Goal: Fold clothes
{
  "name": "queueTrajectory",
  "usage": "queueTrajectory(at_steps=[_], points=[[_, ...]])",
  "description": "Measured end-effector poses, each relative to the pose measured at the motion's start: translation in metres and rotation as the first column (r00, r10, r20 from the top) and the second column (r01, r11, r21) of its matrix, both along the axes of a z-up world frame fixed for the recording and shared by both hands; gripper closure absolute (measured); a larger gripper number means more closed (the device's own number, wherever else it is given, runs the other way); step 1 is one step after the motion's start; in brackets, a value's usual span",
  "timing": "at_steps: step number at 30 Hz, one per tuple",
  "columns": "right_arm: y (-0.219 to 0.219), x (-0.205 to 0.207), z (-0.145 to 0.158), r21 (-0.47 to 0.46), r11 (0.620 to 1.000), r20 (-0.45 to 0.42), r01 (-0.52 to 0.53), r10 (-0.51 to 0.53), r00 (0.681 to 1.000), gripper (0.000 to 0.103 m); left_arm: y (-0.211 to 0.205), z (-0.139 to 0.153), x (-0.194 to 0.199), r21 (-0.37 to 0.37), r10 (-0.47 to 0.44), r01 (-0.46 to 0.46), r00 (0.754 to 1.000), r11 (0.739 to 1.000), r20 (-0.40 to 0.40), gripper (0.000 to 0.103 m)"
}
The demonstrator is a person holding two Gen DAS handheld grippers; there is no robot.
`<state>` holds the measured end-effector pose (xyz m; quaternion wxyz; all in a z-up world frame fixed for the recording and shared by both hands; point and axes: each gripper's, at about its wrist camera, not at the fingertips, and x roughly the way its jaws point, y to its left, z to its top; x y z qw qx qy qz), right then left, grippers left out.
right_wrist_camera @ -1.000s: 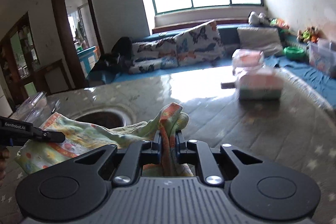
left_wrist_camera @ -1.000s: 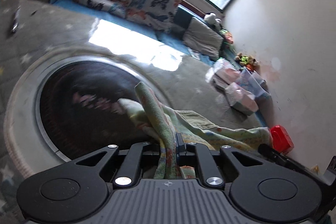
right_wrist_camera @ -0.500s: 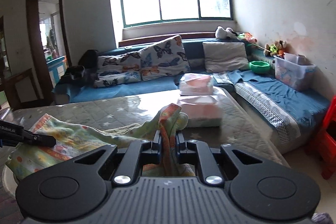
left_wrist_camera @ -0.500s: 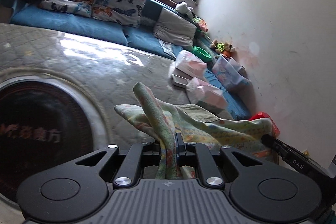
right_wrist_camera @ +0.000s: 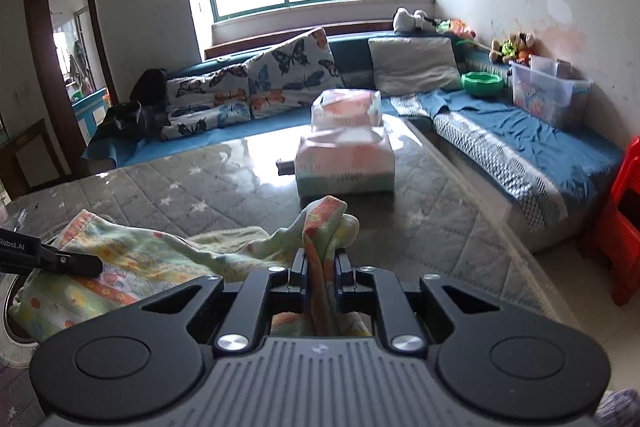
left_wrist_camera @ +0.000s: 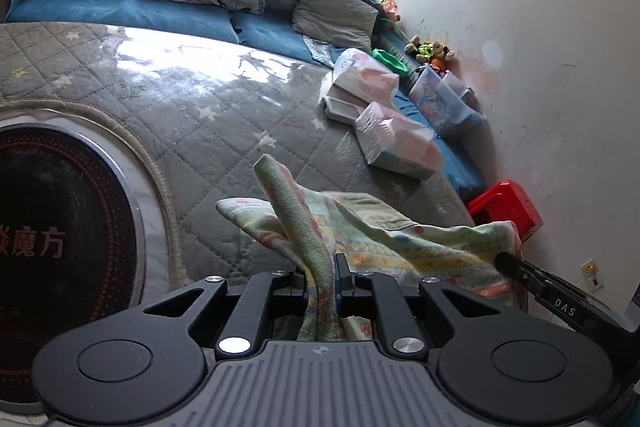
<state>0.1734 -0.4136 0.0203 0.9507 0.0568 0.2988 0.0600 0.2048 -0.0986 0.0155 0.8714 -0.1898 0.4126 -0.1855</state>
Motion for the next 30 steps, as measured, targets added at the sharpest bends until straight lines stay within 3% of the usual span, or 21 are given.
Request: queueTrajectory(at_steps=[10,30], points=[[-0.003,0.011,-0.022,0.02,1.0,-0.049,0.02,-0.019,0.999,0.092,0.011,-0.019,0.003,0.025,0.02,-0.019,0.998,1.0,-0.057,0.091],[0.006,0.038,-0.044,0.0,0.999,-0.102,0.036,-0.036,0.994,0.091,0.0,-0.023,0.012,0.184,0.0,0.003,1.0,0.983,-0.02,0.09]])
